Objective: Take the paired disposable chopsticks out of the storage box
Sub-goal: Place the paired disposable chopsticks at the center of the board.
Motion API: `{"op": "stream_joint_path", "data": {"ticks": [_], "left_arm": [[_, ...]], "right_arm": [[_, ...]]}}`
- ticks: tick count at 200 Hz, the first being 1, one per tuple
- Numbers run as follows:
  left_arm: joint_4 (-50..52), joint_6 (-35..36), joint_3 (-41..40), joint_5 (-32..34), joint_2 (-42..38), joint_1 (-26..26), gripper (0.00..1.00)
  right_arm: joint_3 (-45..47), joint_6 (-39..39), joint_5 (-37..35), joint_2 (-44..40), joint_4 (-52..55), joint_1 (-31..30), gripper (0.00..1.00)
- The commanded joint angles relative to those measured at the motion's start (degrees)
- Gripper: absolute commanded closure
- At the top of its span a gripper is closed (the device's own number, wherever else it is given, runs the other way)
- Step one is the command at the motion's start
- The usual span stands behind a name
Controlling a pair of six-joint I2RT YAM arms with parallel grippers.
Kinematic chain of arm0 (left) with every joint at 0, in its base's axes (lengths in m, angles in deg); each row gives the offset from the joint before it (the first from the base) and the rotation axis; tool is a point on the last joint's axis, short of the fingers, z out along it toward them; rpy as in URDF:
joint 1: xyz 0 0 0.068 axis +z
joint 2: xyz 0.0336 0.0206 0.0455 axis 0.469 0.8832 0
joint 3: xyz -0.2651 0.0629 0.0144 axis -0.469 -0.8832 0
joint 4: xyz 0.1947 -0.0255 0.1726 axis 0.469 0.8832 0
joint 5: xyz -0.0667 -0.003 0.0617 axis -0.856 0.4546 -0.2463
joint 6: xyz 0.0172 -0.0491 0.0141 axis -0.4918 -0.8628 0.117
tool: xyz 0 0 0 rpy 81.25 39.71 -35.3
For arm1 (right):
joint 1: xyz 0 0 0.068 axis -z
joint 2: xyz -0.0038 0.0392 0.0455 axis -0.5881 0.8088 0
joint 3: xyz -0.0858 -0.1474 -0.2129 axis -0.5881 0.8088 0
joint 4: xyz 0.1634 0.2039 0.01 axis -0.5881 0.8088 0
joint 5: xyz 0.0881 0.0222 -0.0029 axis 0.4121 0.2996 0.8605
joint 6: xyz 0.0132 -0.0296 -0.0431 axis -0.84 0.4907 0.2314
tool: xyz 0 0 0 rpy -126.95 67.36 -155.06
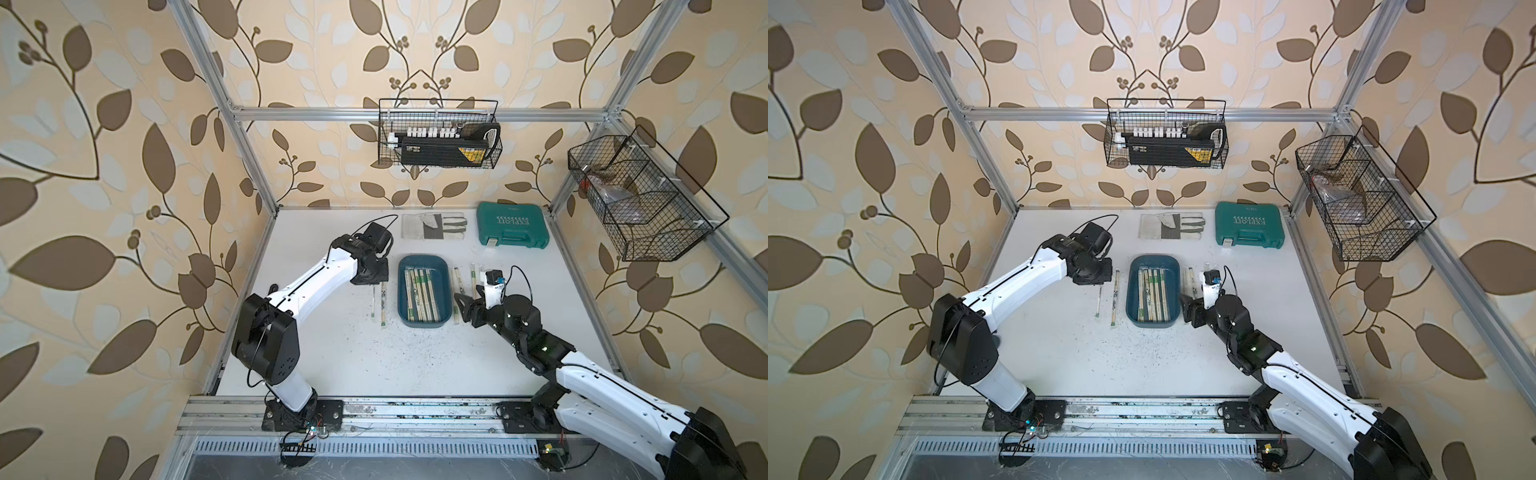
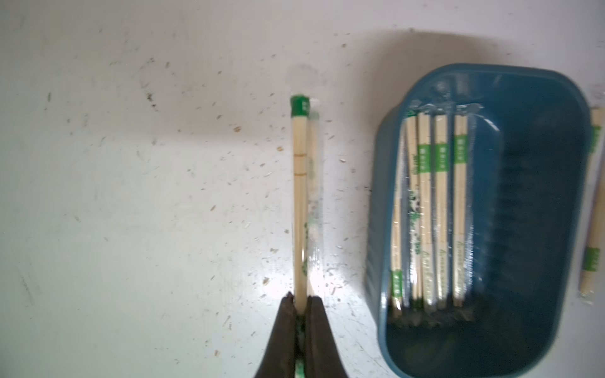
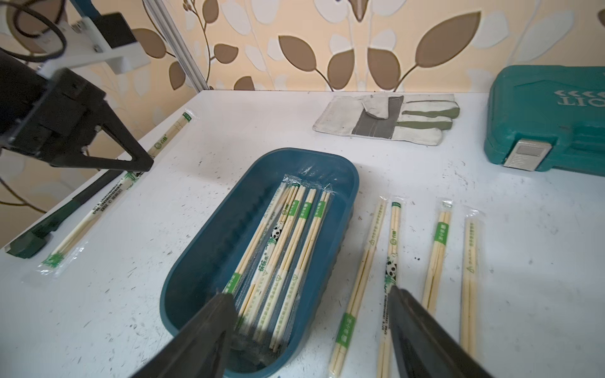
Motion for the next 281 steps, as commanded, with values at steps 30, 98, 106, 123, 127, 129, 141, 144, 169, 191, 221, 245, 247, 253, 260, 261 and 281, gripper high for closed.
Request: {"op": "stream_joint_path", "data": {"ticks": [30, 98, 106, 123, 127, 129, 141, 144, 169, 191, 221, 245, 247, 253, 260, 261, 281], "left_arm": [[-9.3, 8.0, -7.4, -4.3, 1.5, 5.4, 1.00], [-11.6, 6.2, -3.1, -3.8, 13.1, 3.2, 1.00], [-11.5, 5.9, -2.7, -4.0, 13.9, 3.1, 1.00], [-12.4, 5.3, -2.6, -4.5, 14.7, 3.1, 1.00], [-12.6, 5.1, -2.7, -4.5, 14.8, 3.1, 1.00], [-12.6, 5.0, -2.7, -4.5, 14.9, 3.1, 1.00], [-12.5, 4.2, -2.2, -4.2, 15.3, 3.1, 1.00], [-12.4, 4.1, -2.1, -4.0, 15.5, 3.0, 1.00], [-13.0, 2.8, -2.5, -3.2, 16.1, 2.8, 0.99], [-13.2, 2.0, -2.7, -2.5, 16.4, 2.8, 0.97], [-13.3, 1.4, -2.4, -2.8, 17.2, 2.7, 0.90], [-12.6, 1.2, -2.3, -1.5, 17.7, 2.5, 0.85], [-12.7, 1.1, -2.3, -1.4, 17.7, 2.5, 0.84], [-12.9, 1.1, -2.5, -1.4, 17.6, 2.5, 0.82], [-13.1, 0.9, -2.7, -1.3, 17.5, 2.5, 0.80], [-13.1, 0.9, -2.7, -1.3, 17.5, 2.5, 0.80], [-12.9, 0.4, -2.7, -0.9, 17.1, 2.4, 0.71]], "right_arm": [[-0.3, 1.0, 2.0, 2.0, -1.8, -0.2, 0.24], [-0.5, 1.1, 1.5, 2.4, -1.6, -0.2, 0.24], [-0.5, 1.2, 1.4, 2.3, -1.6, -0.3, 0.24], [-0.5, 1.1, 1.5, 2.0, -1.5, -0.3, 0.24], [-0.5, 1.2, 1.5, 2.1, -1.5, -0.3, 0.24], [-0.5, 1.2, 1.5, 2.1, -1.5, -0.3, 0.24], [-0.5, 1.2, 1.4, 2.1, -1.5, -0.3, 0.24], [-0.5, 1.2, 1.4, 2.0, -1.4, -0.4, 0.24], [-0.5, 1.3, 1.5, 1.9, -1.4, -0.3, 0.24], [-0.4, 1.3, 1.5, 1.6, -1.5, -0.3, 0.24], [-0.5, 1.3, 1.6, 1.8, -1.4, -0.3, 0.24], [-0.5, 1.3, 1.9, 1.9, -1.4, -0.3, 0.24], [-0.5, 1.3, 2.0, 1.9, -1.4, -0.3, 0.24], [-0.6, 1.3, 2.1, 2.0, -1.5, -0.3, 0.24], [-0.6, 1.3, 2.2, 1.9, -1.5, -0.4, 0.24], [-0.5, 1.4, 2.2, 1.9, -1.4, -0.4, 0.24], [-0.5, 1.3, 2.0, 1.8, -1.4, -0.4, 0.24]]}}
